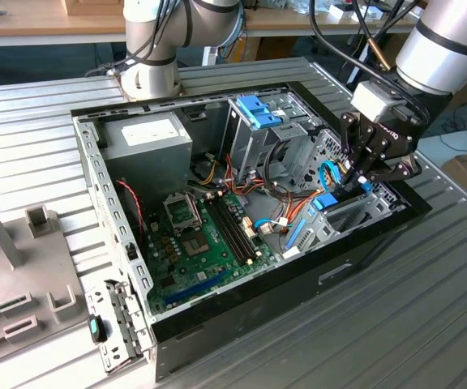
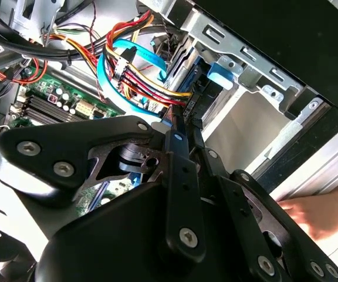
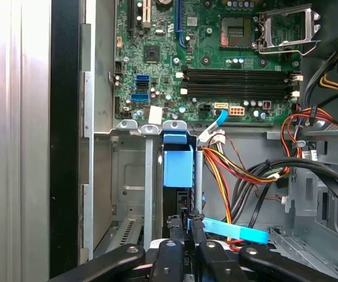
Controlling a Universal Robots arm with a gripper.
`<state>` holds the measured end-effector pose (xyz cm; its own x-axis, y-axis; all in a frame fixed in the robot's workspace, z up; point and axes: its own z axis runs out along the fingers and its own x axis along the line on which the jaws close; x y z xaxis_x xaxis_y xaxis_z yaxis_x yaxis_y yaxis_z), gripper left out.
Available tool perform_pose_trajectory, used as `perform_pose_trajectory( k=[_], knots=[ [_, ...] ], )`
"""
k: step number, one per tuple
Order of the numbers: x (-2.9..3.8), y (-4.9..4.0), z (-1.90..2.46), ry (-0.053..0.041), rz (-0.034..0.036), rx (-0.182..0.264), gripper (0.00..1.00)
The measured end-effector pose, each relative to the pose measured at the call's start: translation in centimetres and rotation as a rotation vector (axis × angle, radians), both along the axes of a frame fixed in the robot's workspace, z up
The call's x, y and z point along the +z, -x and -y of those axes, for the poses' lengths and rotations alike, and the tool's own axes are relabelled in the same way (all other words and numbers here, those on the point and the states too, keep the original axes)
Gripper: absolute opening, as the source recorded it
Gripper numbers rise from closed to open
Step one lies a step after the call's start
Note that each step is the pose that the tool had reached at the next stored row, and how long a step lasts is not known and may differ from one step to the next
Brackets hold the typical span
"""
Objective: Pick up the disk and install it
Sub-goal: 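Insert the first disk wire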
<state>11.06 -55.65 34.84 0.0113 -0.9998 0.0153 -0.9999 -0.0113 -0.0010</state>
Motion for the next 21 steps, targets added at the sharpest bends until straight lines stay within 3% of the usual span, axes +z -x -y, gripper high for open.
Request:
perform_pose_trajectory(
  k=[7, 17, 21],
  knots=[
    [-0.09, 0.12, 0.01, -0.0001, 0.004, 0.0, 0.17],
    [-0.25, 0.14, 0.0, -0.0001, 0.0041, -0.001, 0.17],
    [0.05, 0.14, -0.01, -0.0005, 0.0041, -0.009, 0.17]
  ],
)
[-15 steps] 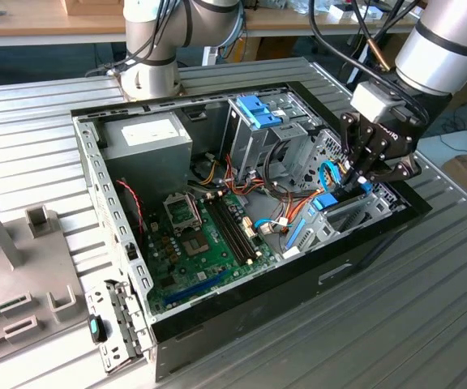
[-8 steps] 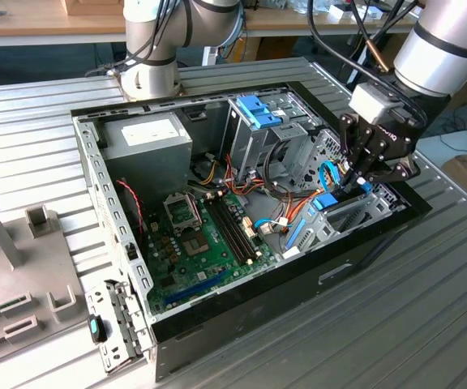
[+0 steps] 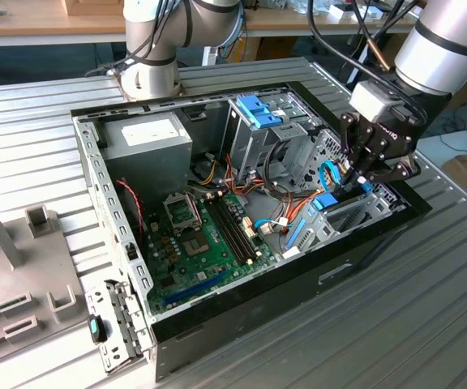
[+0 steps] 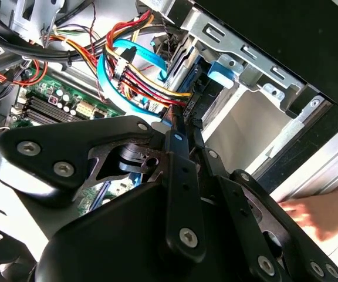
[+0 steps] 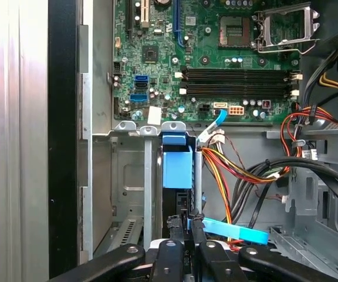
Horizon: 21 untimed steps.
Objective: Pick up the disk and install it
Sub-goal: 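Insert the first disk wire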
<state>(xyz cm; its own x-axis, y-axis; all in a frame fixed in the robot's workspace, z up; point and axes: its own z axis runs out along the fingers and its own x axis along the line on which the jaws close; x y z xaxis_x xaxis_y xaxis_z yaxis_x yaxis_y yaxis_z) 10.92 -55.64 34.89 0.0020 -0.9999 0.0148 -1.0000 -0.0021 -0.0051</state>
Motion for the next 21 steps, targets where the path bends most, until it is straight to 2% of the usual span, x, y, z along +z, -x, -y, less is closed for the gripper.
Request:
perform_pose_trajectory(
  k=[5, 7, 9, 13, 21],
  knots=[
    [-0.01, 0.0, 0.0, 0.0002, 0.0, -0.017, 0.17],
    [-0.06, 0.0, 0.0, 0.0, 0.0, -0.037, 0.17],
    [-0.42, 0.0, 0.0, -0.0002, 0.0, -0.037, 0.17],
    [0.02, 0.0, 0.0, -0.0003, 0.0, -0.037, 0.17],
    [-0.13, 0.09, -0.11, -0.0009, 0.0, -0.037, 0.17]
  ],
)
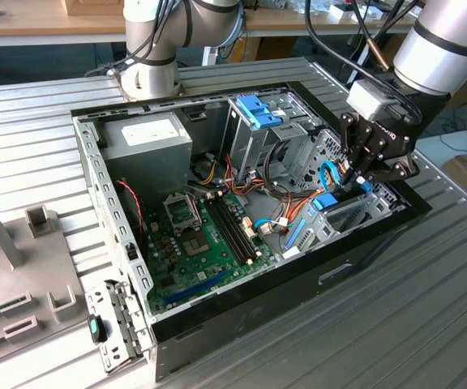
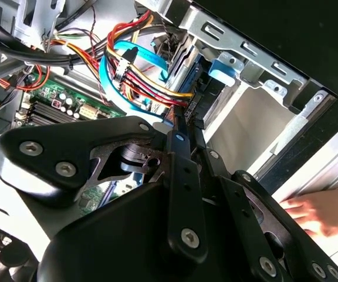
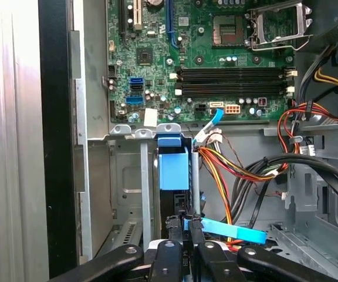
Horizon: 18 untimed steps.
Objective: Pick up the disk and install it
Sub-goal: 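Insert the first disk wire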
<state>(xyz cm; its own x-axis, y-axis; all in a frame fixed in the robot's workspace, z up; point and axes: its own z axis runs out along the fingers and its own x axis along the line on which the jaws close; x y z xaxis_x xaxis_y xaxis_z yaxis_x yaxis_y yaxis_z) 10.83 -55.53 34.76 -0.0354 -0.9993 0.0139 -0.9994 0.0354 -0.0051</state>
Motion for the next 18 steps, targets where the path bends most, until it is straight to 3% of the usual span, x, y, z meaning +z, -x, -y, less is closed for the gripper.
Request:
perform_pose_trajectory(
  k=[11, 18],
  knots=[
    [-0.06, -0.22, -0.11, 0.0, 0.0, 0.0, 0.17],
    [-0.29, -0.22, 0.15, 0.0007, 0.0001, 0.0, 0.17]
  ],
)
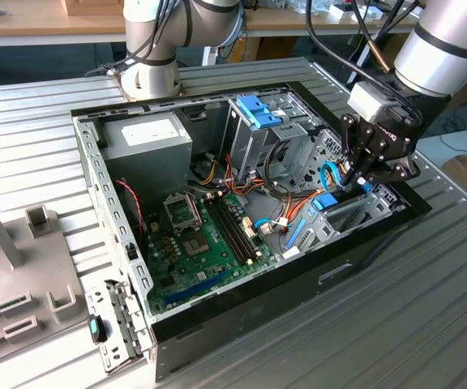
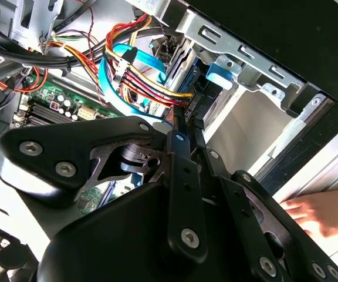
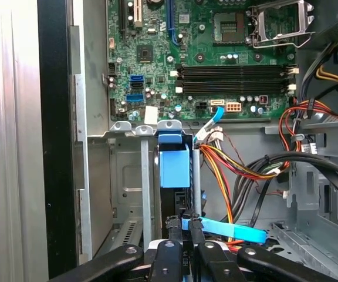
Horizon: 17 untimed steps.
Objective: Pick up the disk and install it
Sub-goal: 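Insert the first disk wire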
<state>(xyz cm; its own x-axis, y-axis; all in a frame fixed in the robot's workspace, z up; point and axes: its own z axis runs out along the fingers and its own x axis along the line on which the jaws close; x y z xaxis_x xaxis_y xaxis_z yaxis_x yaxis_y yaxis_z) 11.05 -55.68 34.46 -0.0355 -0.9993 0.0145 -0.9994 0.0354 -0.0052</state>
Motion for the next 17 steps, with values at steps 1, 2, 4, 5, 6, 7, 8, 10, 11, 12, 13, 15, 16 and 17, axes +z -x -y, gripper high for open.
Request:
perform_pose_trajectory(
  k=[1, 2, 4, 5, 6, 7, 8, 10, 11, 12, 13, 15, 16, 17],
  knots=[
    [-0.04, 0.0, 0.02, 0.0, 0.0, 0.0, 0.17],
    [-0.08, 0.0, 0.03, -0.0003, -0.0001, 0.0, 0.17],
    [-0.1, 0.0, 0.03, -0.0005, 0.0, 0.0, 0.17],
    [-0.11, 0.0, 0.03, -0.0006, 0.0, 0.0, 0.17],
    [-0.1, 0.0, 0.03, -0.0007, 0.0, 0.0, 0.17],
    [-0.07, 0.0, 0.04, -0.0009, 0.0001, 0.0, 0.17],
    [0.01, 0.01, 0.03, -0.0014, 0.0001, 0.0, 0.17],
    [0.33, 0.01, 0.03, -0.0009, 0.0, 0.0, 0.17],
    [0.34, 0.01, 0.03, -0.0011, 0.0001, 0.0, 0.17],
    [0.38, 0.15, 0.03, -0.0005, 0.0, 0.0, 0.17],
    [0.37, 0.29, 0.02, -0.0006, 0.0, 0.0, 0.17],
    [0.31, 0.29, -0.02, -0.0009, 0.0, 0.0, 0.17],
    [0.31, 0.29, -0.07, -0.0007, 0.0, 0.0, 0.17],
    [0.27, 0.3, -0.15, -0.0007, 0.0, 0.0, 0.17]
  ],
)
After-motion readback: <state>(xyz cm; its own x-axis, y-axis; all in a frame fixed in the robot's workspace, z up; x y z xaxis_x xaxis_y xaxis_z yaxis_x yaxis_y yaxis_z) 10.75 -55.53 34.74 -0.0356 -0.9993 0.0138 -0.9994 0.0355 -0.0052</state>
